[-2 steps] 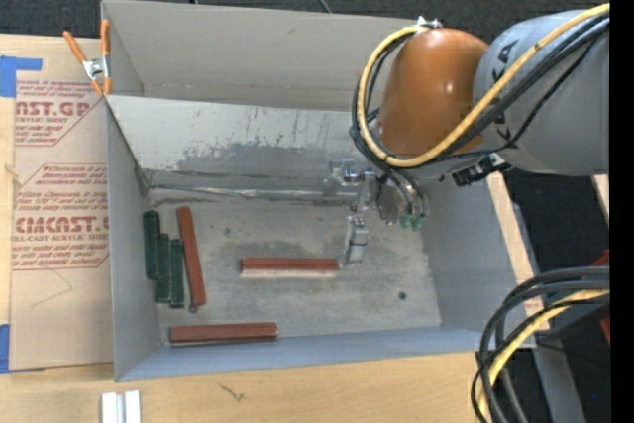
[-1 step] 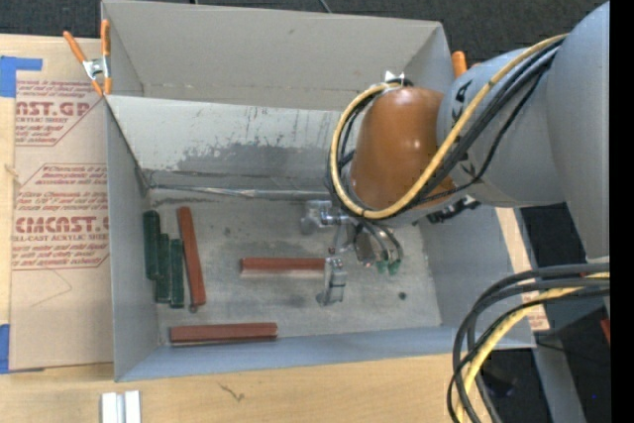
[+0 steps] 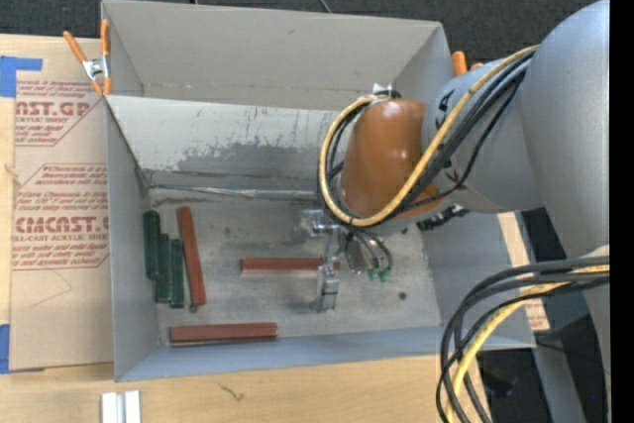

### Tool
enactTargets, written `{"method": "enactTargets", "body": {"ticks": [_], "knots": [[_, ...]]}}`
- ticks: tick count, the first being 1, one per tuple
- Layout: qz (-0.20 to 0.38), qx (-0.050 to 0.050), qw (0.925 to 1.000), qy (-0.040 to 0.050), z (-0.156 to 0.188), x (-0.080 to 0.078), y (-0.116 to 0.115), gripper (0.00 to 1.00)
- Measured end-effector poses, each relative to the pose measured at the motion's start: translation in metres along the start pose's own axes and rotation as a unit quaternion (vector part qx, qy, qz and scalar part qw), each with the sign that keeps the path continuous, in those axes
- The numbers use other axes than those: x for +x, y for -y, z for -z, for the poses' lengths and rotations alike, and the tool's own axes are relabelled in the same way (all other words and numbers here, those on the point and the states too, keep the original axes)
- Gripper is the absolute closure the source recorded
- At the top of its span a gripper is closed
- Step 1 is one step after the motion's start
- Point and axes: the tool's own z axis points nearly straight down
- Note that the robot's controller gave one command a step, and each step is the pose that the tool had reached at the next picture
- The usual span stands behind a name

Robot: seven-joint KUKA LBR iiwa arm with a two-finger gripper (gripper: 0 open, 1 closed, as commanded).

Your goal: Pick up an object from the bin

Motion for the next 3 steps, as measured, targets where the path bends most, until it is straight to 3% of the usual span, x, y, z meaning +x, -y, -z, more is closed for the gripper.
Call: {"method": "enactTargets", "body": {"ticks": [1,2,3], "knots": [[-0.067,-0.001,0.9978,0.0019,-0.019,0.022,-0.023,1.0],[-0.067,-0.001,0.9978,0.0019,-0.019,0.022,-0.023,1.0],[-0.058,-0.001,0.9983,0.0049,0.145,0.012,-0.048,1.0]]}}
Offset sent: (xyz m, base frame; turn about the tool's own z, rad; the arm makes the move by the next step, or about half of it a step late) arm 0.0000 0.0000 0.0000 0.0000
